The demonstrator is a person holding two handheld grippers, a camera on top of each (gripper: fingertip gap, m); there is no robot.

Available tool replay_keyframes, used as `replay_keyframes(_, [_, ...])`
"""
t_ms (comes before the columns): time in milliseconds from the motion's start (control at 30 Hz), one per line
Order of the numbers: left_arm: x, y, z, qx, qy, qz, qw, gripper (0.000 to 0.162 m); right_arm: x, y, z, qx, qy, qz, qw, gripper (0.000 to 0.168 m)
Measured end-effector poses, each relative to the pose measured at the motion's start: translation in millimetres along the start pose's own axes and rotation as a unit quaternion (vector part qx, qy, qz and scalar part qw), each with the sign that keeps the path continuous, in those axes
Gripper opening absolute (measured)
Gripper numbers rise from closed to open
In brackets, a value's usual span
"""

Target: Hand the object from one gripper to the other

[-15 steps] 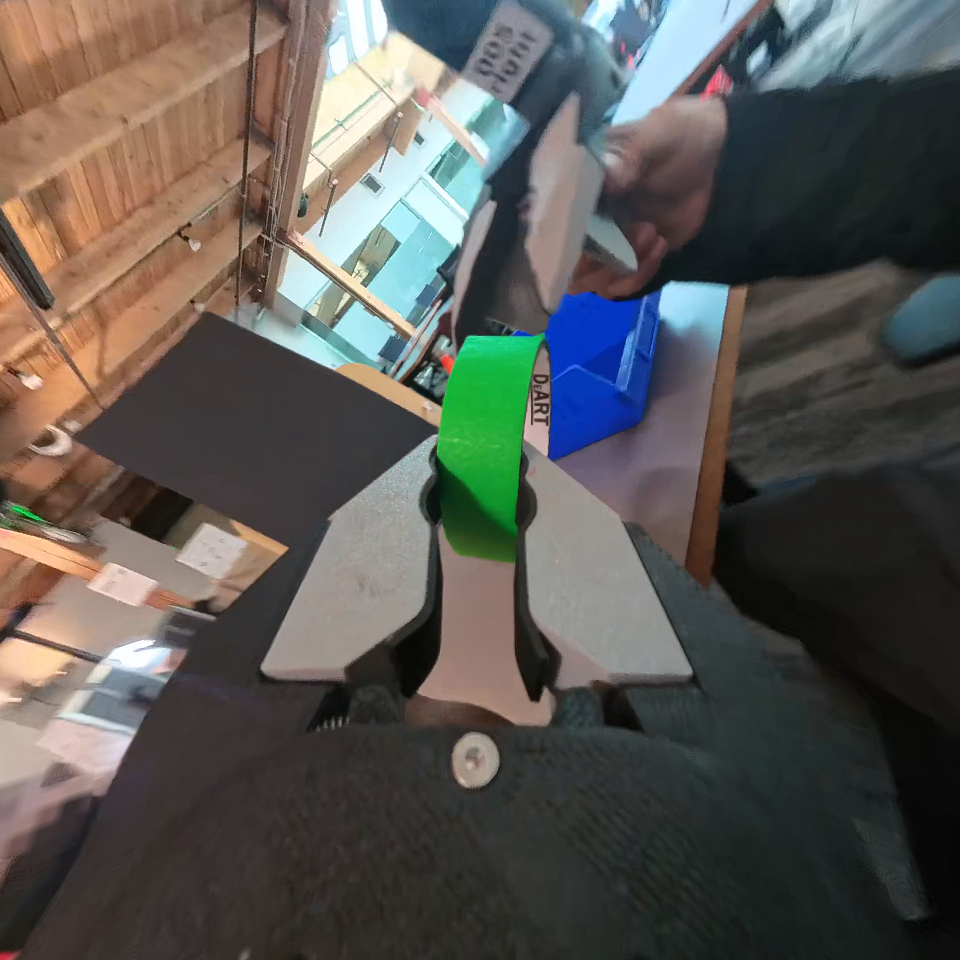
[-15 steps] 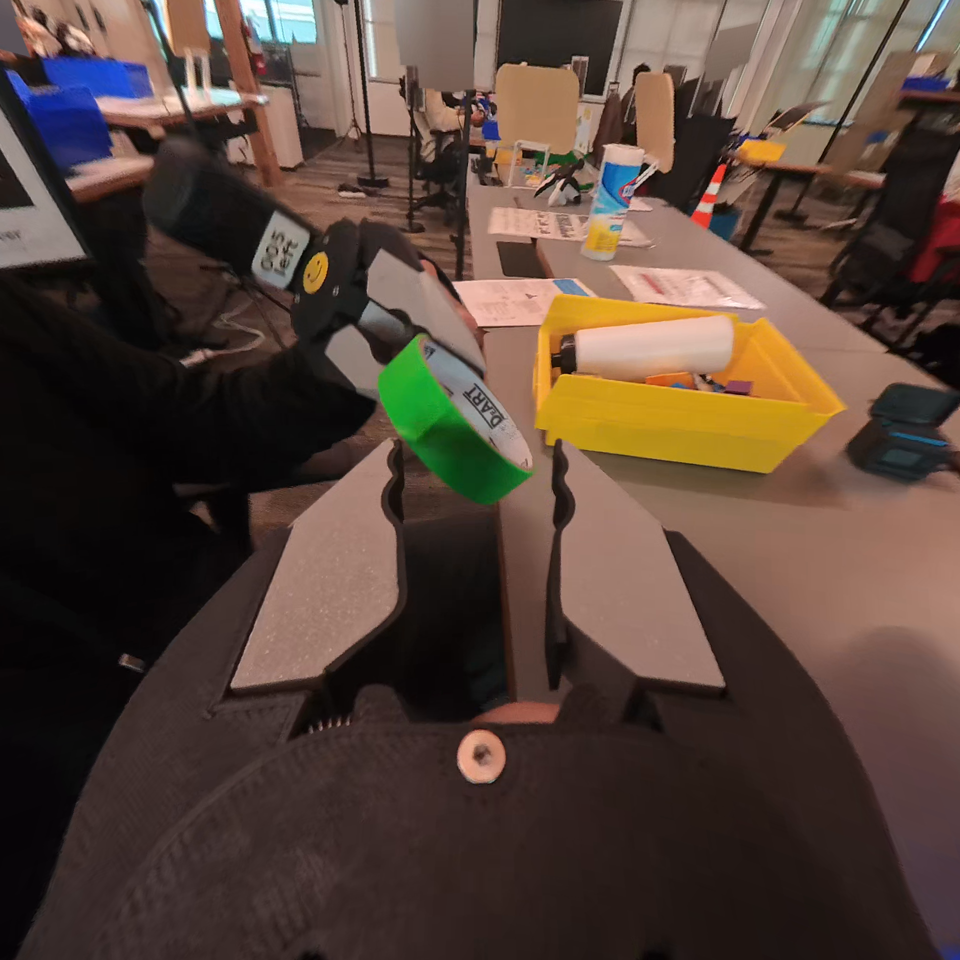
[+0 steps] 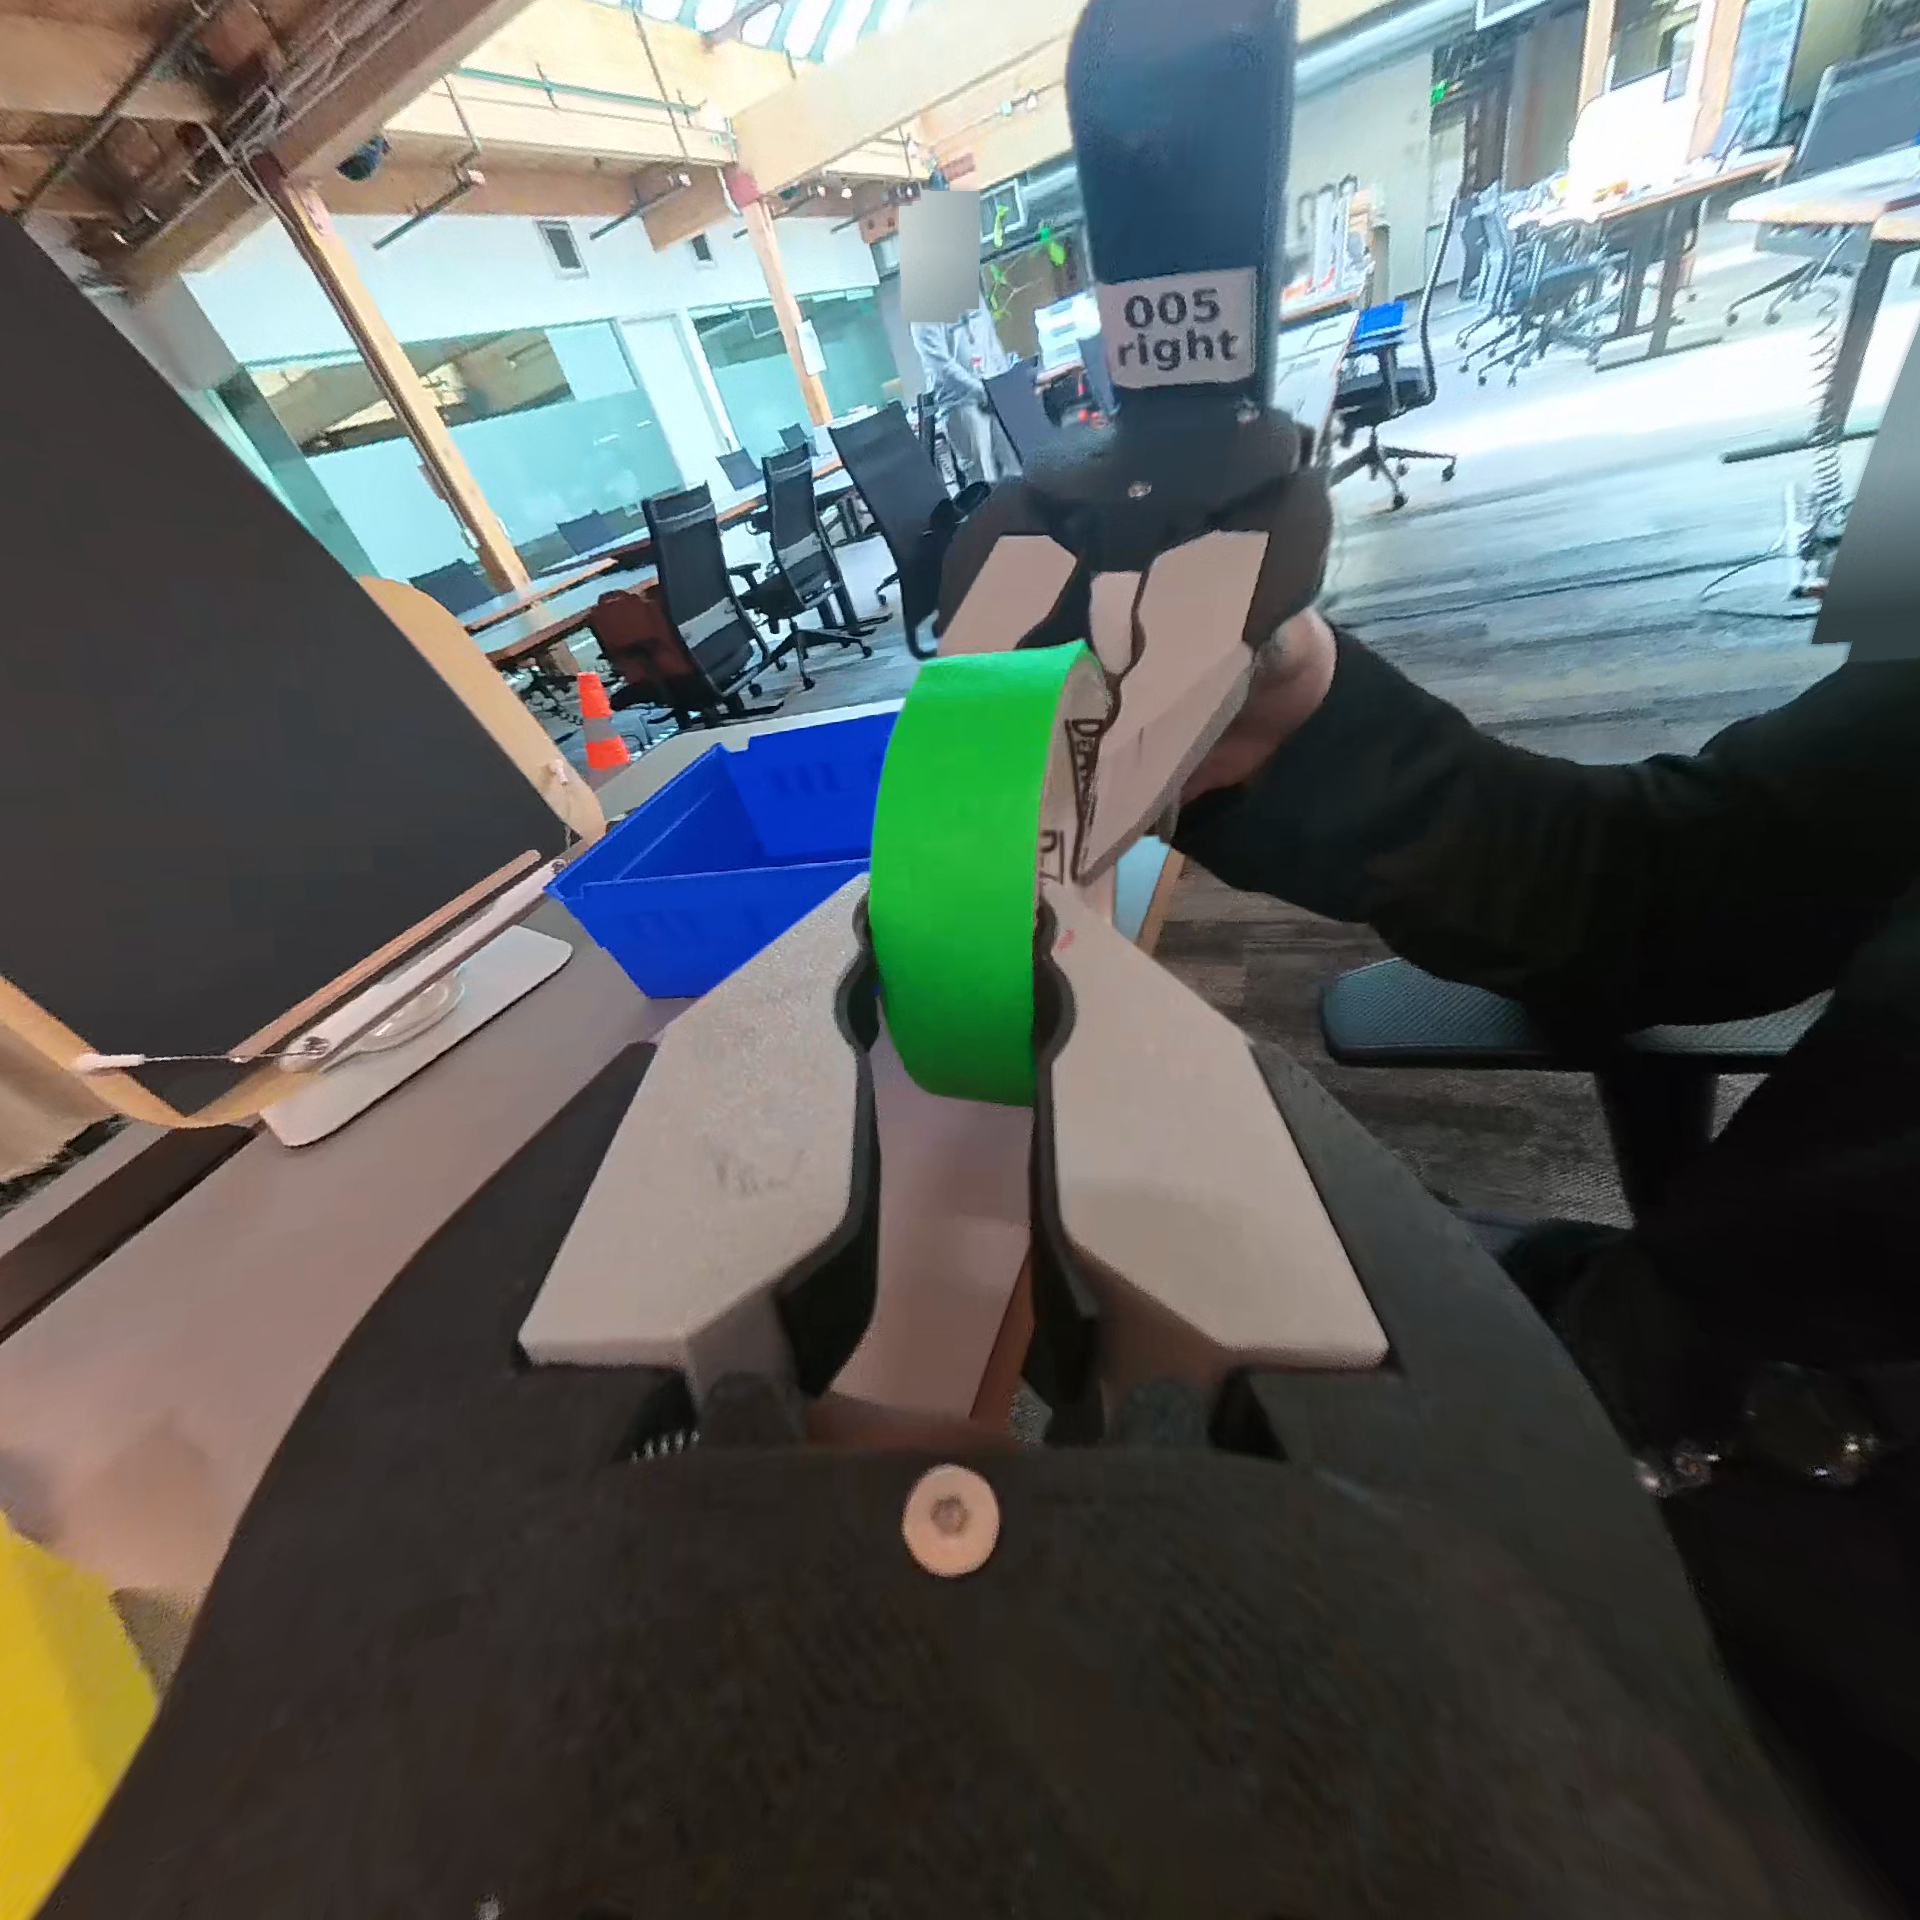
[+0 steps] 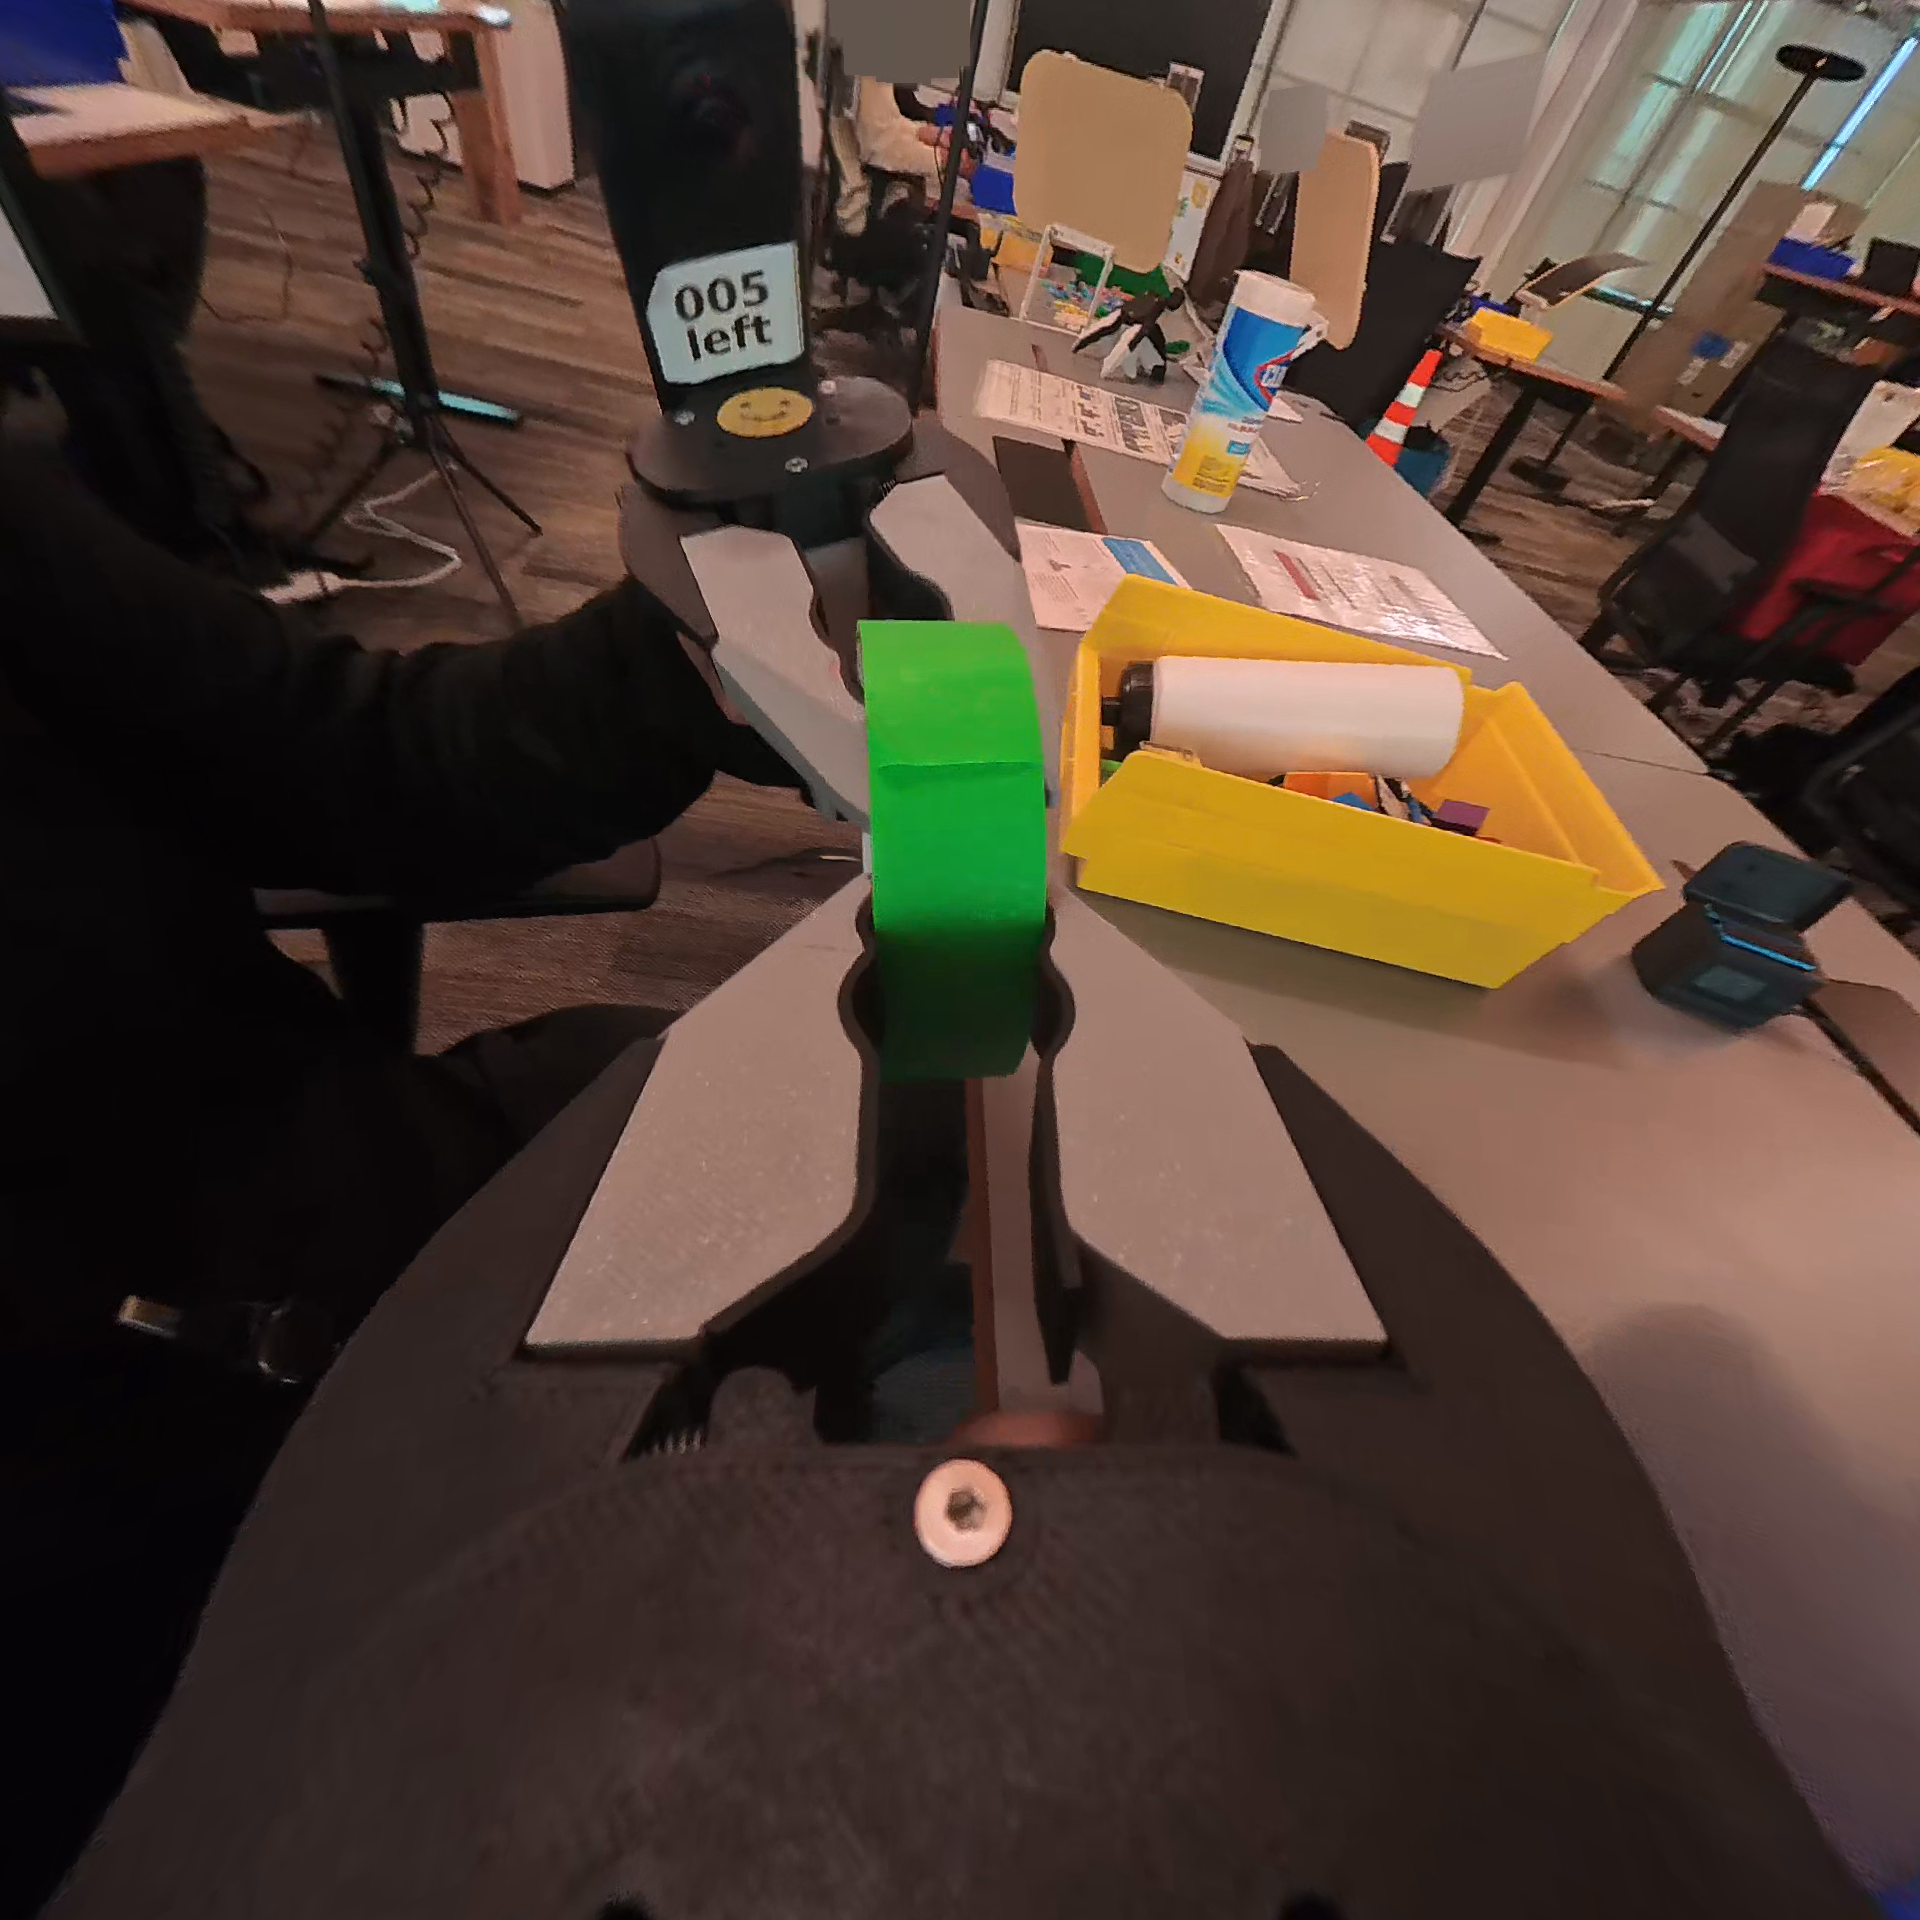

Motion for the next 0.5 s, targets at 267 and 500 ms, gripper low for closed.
replay_keyframes(267, [-21.1,-6.9,-5.9,0.18,0.001,-0.095,0.979,0.047,-15.9,18.6,-5.3,0.114,0.066,-0.019,0.991,0.024])
replay_keyframes(500, [-16.1,9.8,-0.7,0.522,-0.047,-0.214,0.824,0.047,-17.7,25.4,-6.1,0.248,0.139,-0.118,0.951,0.023])
Point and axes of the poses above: each gripper's, where its closed fingertips meet, x out along the fingers, z out of its underside, y = z × x across the jaws, the point moved 5 cm from there along -x, back along the fingers, and after that the axes turned 4 degrees about -z, right-handed, at the moved point
